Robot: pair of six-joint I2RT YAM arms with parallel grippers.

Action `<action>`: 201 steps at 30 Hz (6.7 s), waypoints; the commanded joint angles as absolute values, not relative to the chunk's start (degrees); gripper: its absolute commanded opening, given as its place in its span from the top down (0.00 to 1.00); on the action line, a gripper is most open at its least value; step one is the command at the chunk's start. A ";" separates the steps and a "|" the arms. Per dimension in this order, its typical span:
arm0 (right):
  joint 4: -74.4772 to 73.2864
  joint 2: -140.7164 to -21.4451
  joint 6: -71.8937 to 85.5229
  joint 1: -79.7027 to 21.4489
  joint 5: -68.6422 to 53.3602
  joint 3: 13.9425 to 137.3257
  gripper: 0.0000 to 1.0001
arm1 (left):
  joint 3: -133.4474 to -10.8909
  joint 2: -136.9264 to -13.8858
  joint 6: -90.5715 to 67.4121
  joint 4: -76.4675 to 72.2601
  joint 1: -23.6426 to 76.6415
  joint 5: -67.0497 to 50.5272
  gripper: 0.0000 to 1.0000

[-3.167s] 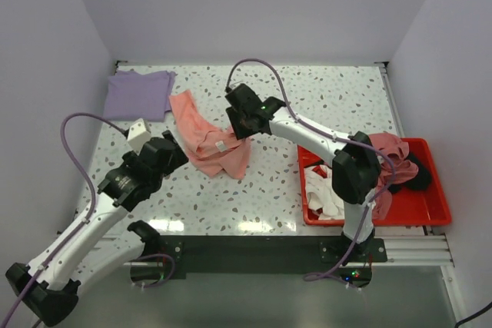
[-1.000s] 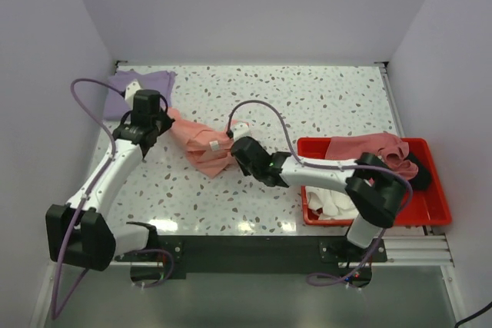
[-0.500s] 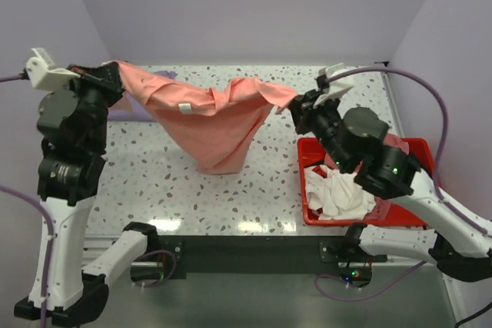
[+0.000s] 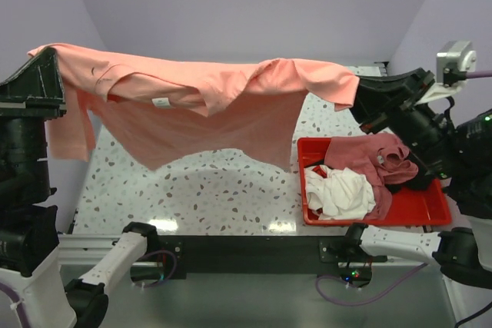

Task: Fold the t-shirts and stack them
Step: Flatten the tshirt out

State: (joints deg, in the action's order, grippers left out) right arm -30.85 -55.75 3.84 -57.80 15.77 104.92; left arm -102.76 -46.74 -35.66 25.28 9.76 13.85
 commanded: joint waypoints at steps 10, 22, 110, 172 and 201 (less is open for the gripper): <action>-32.79 -64.06 -2.80 -58.01 20.20 109.95 1.00 | -101.96 -52.29 -33.31 21.36 9.23 15.73 1.00; -26.27 -84.62 -3.87 -32.71 10.56 114.23 1.00 | -112.11 -84.61 -30.50 21.79 4.77 13.21 1.00; -24.34 -111.02 18.10 -42.88 0.27 73.31 0.01 | -36.55 -81.02 -48.52 17.57 -13.79 18.36 0.00; -19.16 -142.64 7.30 -26.54 2.21 131.92 0.01 | -87.97 -117.59 -56.07 34.19 -22.76 35.24 0.34; -17.93 -152.14 4.84 -28.04 3.25 135.27 0.58 | -79.30 -118.66 -47.90 25.59 -22.76 29.44 1.00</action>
State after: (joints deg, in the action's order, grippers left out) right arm -17.56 -153.84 6.57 -27.03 1.34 136.49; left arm -83.94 -120.42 -50.98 27.07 -22.11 31.94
